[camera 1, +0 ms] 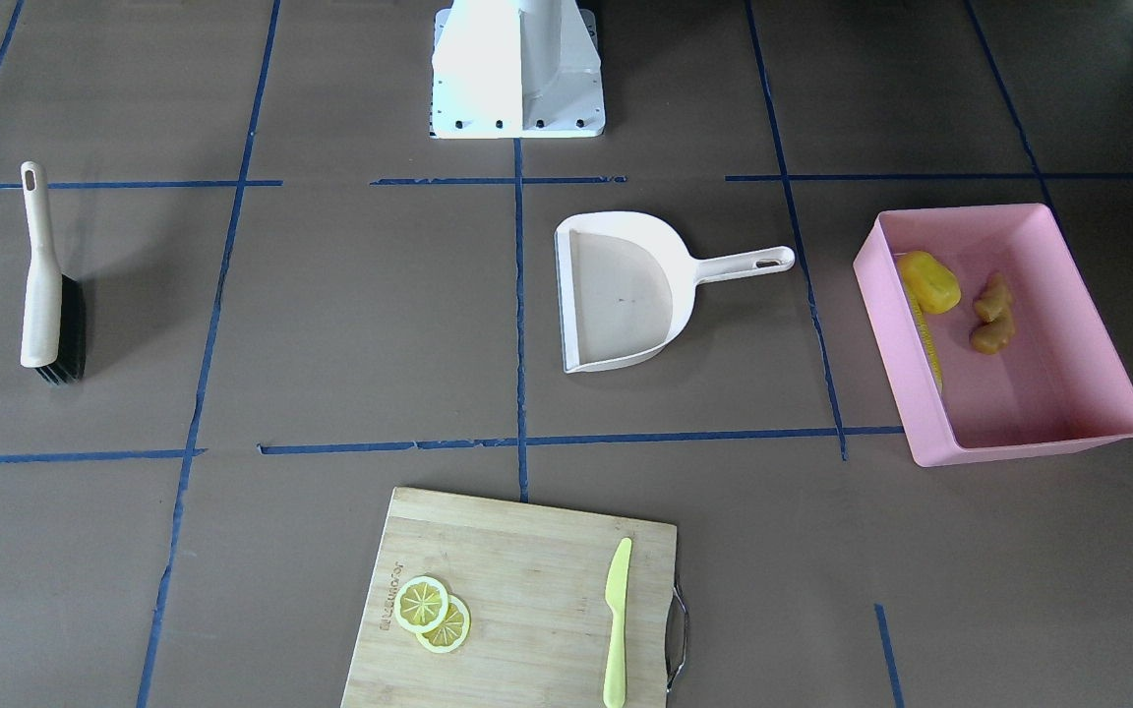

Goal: Sweep and dump trash into bin

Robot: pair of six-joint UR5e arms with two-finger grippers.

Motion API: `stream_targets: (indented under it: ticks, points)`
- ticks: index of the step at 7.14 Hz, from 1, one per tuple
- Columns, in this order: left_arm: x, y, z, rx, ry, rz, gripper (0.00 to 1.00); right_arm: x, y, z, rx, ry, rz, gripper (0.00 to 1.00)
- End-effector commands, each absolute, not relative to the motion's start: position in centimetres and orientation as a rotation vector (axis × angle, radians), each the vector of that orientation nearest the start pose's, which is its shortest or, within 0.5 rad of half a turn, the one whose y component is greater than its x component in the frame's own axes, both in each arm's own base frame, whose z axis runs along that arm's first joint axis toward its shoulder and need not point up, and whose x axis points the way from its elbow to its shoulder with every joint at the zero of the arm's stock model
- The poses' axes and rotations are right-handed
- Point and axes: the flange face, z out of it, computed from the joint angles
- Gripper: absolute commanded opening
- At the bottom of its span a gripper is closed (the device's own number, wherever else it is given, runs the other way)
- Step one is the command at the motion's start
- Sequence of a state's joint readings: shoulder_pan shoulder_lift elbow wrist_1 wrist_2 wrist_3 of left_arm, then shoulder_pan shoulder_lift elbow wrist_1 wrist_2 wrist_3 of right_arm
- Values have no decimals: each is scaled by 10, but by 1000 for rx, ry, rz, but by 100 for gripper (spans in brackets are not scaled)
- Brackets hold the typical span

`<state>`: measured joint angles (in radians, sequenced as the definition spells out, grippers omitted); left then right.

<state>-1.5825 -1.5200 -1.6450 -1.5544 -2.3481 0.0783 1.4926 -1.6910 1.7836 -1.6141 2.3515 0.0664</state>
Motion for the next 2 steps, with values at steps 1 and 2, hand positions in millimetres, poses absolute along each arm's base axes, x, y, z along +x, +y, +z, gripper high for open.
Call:
stream_targets:
  ticks: [1,2]
  points:
    - [-69,-470,645,50,776,72,100,29,-446,613,-10,-781,-25,100]
    - [-69,-470,646,51,776,74,100,28,-447,613,-10,-781,-25,100]
